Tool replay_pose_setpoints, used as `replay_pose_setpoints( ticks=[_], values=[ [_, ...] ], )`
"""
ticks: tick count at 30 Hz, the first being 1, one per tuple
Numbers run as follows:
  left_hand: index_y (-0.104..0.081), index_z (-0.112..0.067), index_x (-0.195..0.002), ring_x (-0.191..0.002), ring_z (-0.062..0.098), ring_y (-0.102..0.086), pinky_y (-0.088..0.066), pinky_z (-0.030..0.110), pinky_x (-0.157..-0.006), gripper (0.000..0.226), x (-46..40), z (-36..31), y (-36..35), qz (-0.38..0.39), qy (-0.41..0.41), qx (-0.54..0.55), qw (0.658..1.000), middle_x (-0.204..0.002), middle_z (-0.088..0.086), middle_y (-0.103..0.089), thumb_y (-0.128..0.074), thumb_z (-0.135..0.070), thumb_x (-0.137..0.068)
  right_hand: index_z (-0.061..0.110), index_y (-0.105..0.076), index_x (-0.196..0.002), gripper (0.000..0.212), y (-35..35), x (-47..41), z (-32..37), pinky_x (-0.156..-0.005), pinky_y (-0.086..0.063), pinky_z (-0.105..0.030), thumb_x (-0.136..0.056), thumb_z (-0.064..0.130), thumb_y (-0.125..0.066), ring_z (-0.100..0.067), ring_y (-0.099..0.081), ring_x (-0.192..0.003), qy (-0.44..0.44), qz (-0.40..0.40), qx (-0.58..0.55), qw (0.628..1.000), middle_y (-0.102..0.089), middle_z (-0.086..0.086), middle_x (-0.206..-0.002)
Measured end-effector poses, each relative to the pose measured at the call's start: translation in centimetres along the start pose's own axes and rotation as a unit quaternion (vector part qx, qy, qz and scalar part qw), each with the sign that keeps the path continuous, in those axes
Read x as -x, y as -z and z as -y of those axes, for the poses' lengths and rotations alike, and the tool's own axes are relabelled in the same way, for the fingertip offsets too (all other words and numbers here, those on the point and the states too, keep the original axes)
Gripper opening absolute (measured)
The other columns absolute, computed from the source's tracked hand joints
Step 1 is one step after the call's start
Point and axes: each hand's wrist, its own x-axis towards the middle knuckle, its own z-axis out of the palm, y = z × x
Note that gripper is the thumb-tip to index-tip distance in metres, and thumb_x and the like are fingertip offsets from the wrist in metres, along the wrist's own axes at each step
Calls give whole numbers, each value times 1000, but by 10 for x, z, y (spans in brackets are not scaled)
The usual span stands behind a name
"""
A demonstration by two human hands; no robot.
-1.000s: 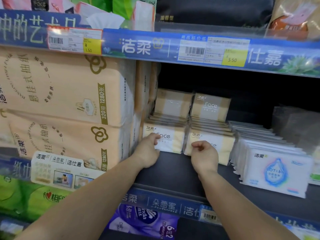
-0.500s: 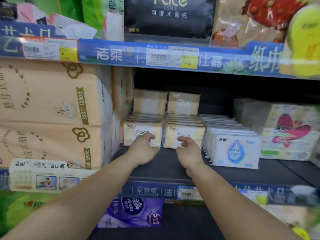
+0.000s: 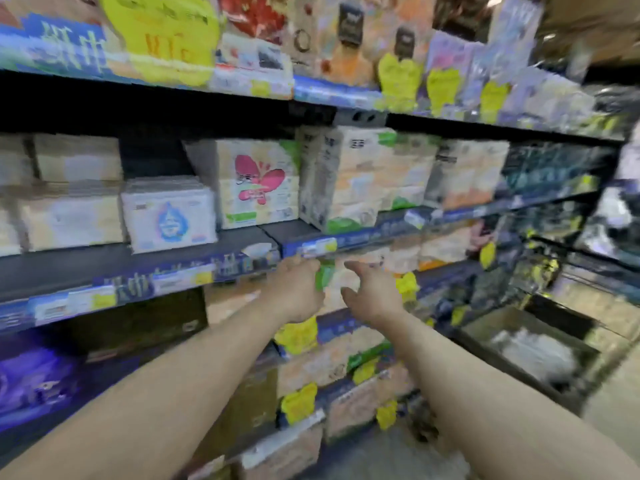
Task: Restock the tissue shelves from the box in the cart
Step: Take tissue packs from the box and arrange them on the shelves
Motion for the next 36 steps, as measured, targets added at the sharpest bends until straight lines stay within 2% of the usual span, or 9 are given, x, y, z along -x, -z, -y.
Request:
replay_pose_setpoints(
  ticks=[6,10,13,16,20,26,31,36],
  values=[
    [-44,-25,-134,-125,33,-42,-42,44,-98,54,-28,-183,-84,49,-151,12,987,-132,9,-47,-58,-43,-85,25,-49,-137,48,77,65,-162,-104,-38,-36,-89,29,-56,-29,-45,-127,-150,-67,39,986,-53,-10,-134],
    [-47,-25,-131,-121,33,-47,-43,43,-97,52,-49,-270,-131,82,-224,11,971,-126,9,-50,-59,-40,-83,25,-47,-139,50,107,98,-244,-105,-39,-38,-90,32,-56,-29,-44,-128,-242,-89,33,966,-51,-11,-136],
    [-40,-27,-138,-125,31,-43,-42,43,-98,56,-71,-316,-167,115,-267,13,957,-133,7,-46,-56,-41,-87,26,-46,-140,49,118,102,-297,-104,-41,-38,-92,31,-55,-24,-44,-131,-284,-96,40,953,-50,-3,-140],
    [-41,-26,-136,-125,31,-43,-41,42,-96,52,-104,-348,-203,126,-288,17,949,-133,6,-44,-55,-39,-88,28,-47,-138,47,121,89,-344,-103,-41,-39,-92,30,-56,-22,-44,-130,-314,-115,27,942,-49,0,-142],
    [-36,-25,-140,-130,30,-38,-39,42,-104,57,-171,-381,-246,145,-312,39,938,-139,6,-40,-57,-38,-89,31,-48,-137,49,124,50,-405,-109,-39,-38,-90,29,-61,-21,-43,-130,-350,-137,6,927,-46,3,-143],
    [-33,-26,-143,-131,30,-37,-39,45,-103,61,-276,-417,-300,188,-328,38,925,-142,6,-38,-58,-40,-89,31,-47,-136,51,122,-25,-495,-107,-39,-37,-89,26,-64,-21,-43,-130,-404,-118,-15,907,-46,2,-142],
    [-36,-22,-141,-125,32,-42,-42,45,-99,59,-327,-427,-352,238,-314,30,919,-136,8,-43,-56,-41,-90,34,-50,-133,51,102,-51,-556,-96,-50,-44,-85,28,-67,-24,-55,-114,-457,-99,-65,882,-53,-4,-131],
    [-35,-24,-143,-128,30,-39,-41,42,-102,60,-369,-440,-396,264,-283,51,921,-138,6,-43,-58,-36,-89,31,-49,-135,52,95,-70,-617,-95,-51,-41,-86,27,-65,-24,-54,-117,-489,-83,-78,865,-54,-3,-133]
  ],
)
